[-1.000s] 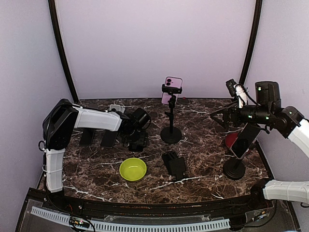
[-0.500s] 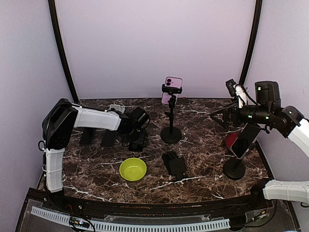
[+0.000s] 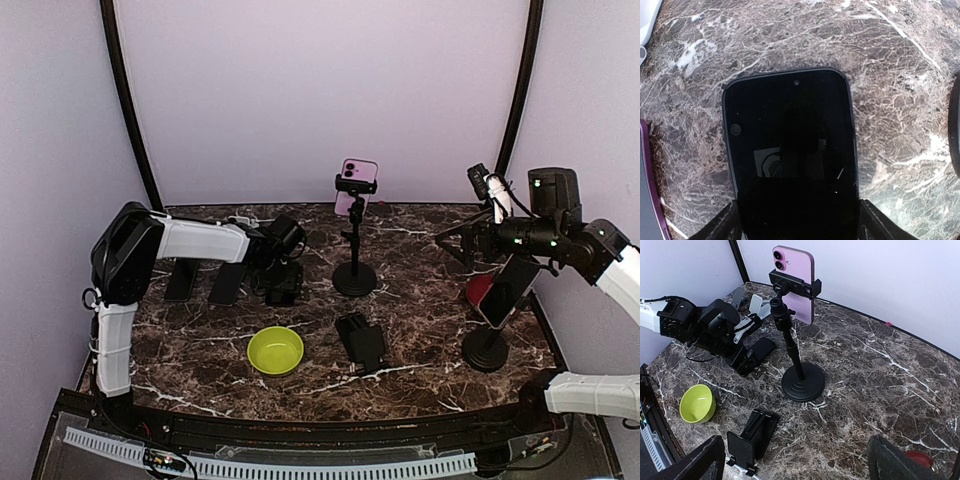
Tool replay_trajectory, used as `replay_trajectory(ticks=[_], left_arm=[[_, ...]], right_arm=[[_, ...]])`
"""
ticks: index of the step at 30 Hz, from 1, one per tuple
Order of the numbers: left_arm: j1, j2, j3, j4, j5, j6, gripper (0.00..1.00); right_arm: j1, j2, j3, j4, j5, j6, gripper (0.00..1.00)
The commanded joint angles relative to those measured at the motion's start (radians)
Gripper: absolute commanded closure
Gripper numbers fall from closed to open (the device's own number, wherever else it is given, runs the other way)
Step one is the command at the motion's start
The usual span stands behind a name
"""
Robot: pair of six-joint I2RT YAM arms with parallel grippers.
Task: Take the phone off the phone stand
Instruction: Adjust the phone at the center of the board, then pick up the phone stand from the center of the board.
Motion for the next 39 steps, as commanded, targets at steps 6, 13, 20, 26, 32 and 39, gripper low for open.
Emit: replay_trajectory(ticks=[6,13,20,26,32,39], left_arm=[[0.015,0.02,0.024,-0.076,0.018,-0.016,0.06],[0.013,-0.095,0.028,-0.027,0.01,0.017,0.01],[-0.026,-0.286,-0.083,0.059,0.001,0.048,0.01],[-0.1,-0.482,-0.256,0.199,0.03,0.139,0.01],[-0.191,-0.617,-0.41,0.366,0.197,0.229,0.01],[-0.23,-0.644,-0.543,0.562,0.455,0.221,0.1]], right_arm=[[-0.006,-0.004,0.018,0.019,-0.006,0.003,0.01],[-0.006,-0.003,0.021,0.019,-0.004,0.003,0.01],[-0.006,-0.004,0.021,0.022,-0.014,0.015,0.01],[-0.006,-0.011,0.022,0.019,-0.022,0.021,0.01],[-0.006,-0.01,0.028,0.02,-0.035,0.025,0.01],[-0.006,-0.012,0.049,0.011,-0.039,0.023,0.01]])
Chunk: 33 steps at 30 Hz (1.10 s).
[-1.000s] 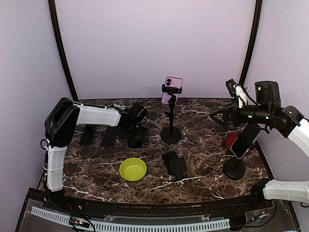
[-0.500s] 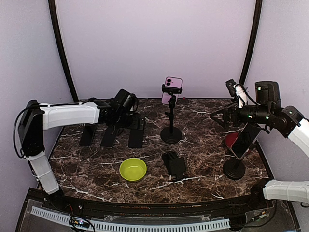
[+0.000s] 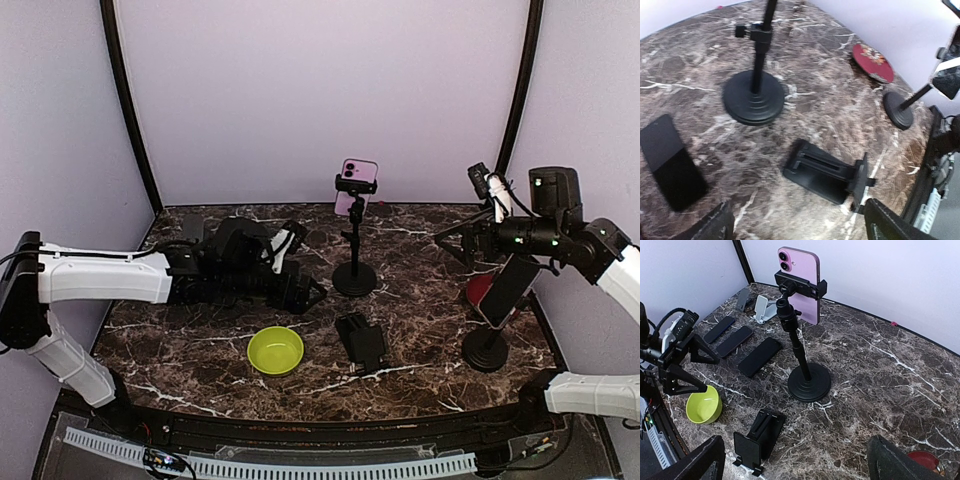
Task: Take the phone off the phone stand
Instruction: Pick up the phone stand from the center of the board.
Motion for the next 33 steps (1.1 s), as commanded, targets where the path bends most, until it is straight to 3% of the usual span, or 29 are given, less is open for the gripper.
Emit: replay_trajectory(ticks=[1,11,20,33], left_arm=[[-0.031,-0.024,-0.082,0.197,0.196,0.0,0.12],[-0.175,0.098,-0.124,0.364,0.117,-0.174,0.26],[-0.215,0.23,-0.047,0.336,0.041,-0.299,0.38],[-0.222,0.33,0.0,0.394,0.089,-0.367,0.61]], right_arm=[[-0.006,-0.009,0.046,0.014,-0.013,0.002,0.01],[-0.006,-0.013,0.041,0.014,-0.012,-0.001,0.01],[-0.006,-0.027,0.031,0.01,-0.001,-0.005,0.01],[-0.006,-0.039,0.021,-0.002,0.016,-0.014,0.01]])
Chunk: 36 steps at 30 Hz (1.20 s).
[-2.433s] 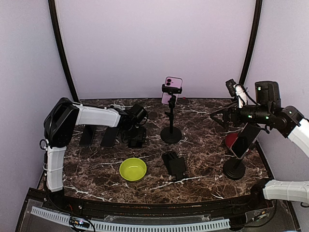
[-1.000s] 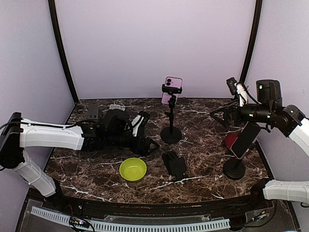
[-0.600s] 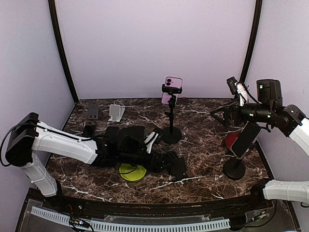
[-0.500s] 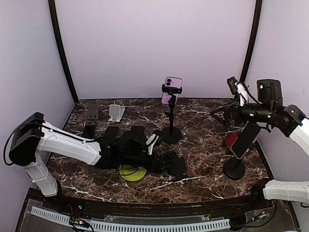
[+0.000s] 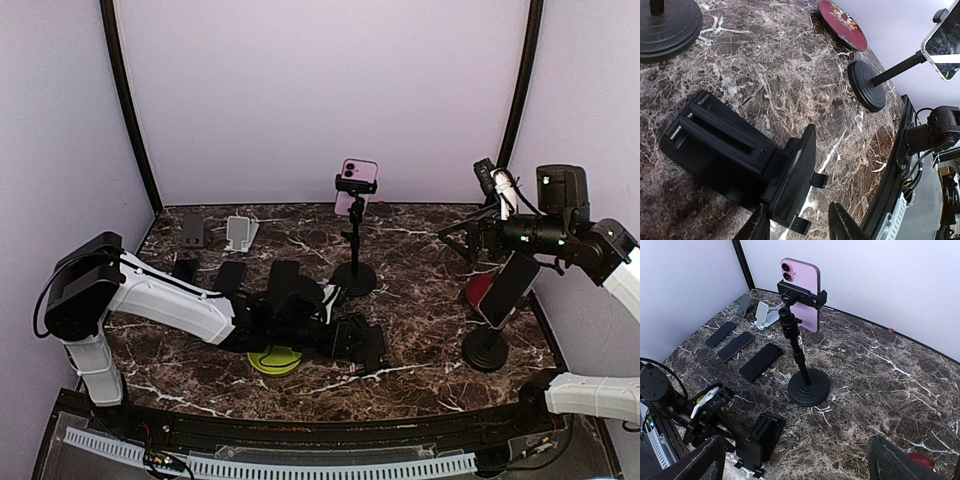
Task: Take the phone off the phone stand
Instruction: Pick up the phone stand from the center of the board.
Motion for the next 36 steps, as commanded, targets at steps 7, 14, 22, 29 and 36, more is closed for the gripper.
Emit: replay_trajectory(ticks=[7,14,22,29,36], left_arm=[[-0.003,0.025,0.035,0.042,0.009,-0.009,0.82],[-0.004,0.004,0.036,0.04,-0.001,0.049,0.98],[0.01,-0.063,0.044,0.042,0.043,0.183,1.0],[0.082,-0.158,0.029,0.0,0.107,0.23,1.0],[0.185,-0.282,-0.033,-0.076,0.136,0.248,1.0]], right_arm=[[-0.006,-0.016,-0.001,0.007,0.015,-0.013,0.01],[-0.006,-0.016,-0.002,0.003,0.021,-0.016,0.01],[-0.006,-0.013,-0.002,0.005,0.02,-0.016,0.01],[-0.006,-0.013,0.006,0.0,0.023,-0.018,0.01],[-0.006,-0.011,0.011,0.0,0.021,-0.017,0.01]])
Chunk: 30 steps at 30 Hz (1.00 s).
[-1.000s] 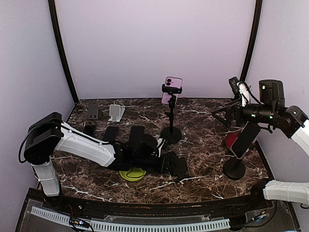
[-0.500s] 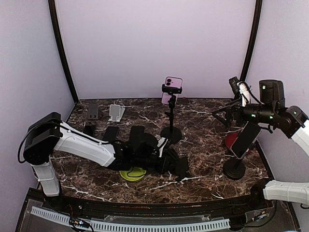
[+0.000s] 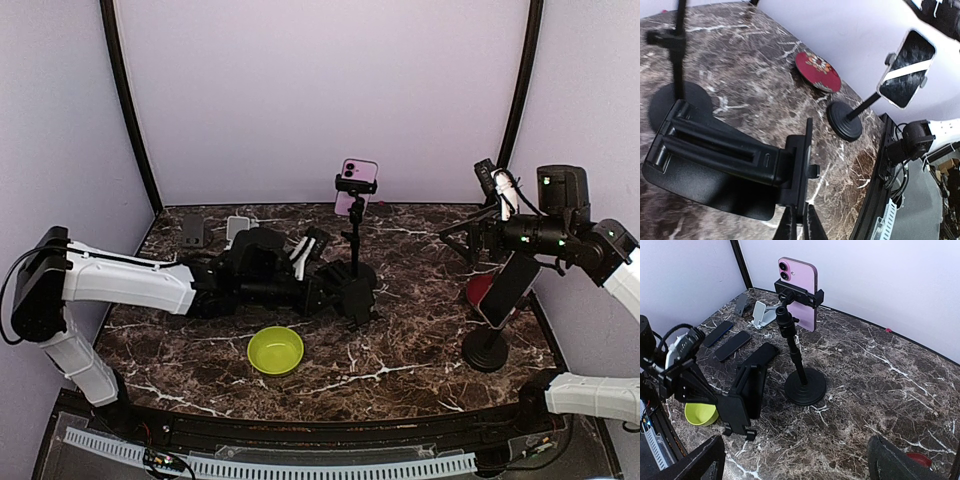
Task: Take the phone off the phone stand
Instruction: Pick up the phone stand from the center of the board, then place the phone stand at the center of the board.
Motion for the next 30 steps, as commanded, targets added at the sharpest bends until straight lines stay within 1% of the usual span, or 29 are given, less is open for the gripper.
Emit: replay_trajectory(ticks=[1,4,7,12,18,19,22,27,30], left_arm=[[0.056,-0.108,-0.031,-0.069,0.024,0.054,1.0],[0.108,-0.149,-0.06,-0.099,0.03,0.069,1.0],[0.188,-0.192,-0.08,-0.101,0.054,0.084,1.0],[0.285,-0.173,-0.024,-0.165,0.121,0.146,1.0],[0.373,-0.076,0.105,-0.264,0.214,0.209,1.0],[0.405,-0.059,0.123,-0.267,0.226,0.215,1.0],[0.45,0.01,0.187,-0.26,0.287,0.22,1.0],[0.509,0.143,0.34,-0.301,0.354,0.243,1.0],[0.531,0.218,0.407,-0.294,0.38,0.24,1.0]], right_arm=[[-0.006,-0.007,0.011,0.007,0.006,-0.006,0.01],[-0.006,-0.004,0.009,0.01,0.002,-0.004,0.01],[-0.006,-0.004,0.006,0.014,0.0,-0.001,0.01],[-0.005,-0.003,0.014,0.013,0.003,-0.002,0.01],[-0.006,0.001,0.017,0.014,-0.004,-0.004,0.01],[-0.006,0.001,0.015,0.018,-0.005,-0.004,0.01],[-0.006,0.005,0.014,0.02,-0.006,-0.004,0.01],[-0.006,0.007,0.012,0.021,-0.005,-0.006,0.01],[-0.006,0.007,0.007,0.025,-0.003,-0.008,0.01]])
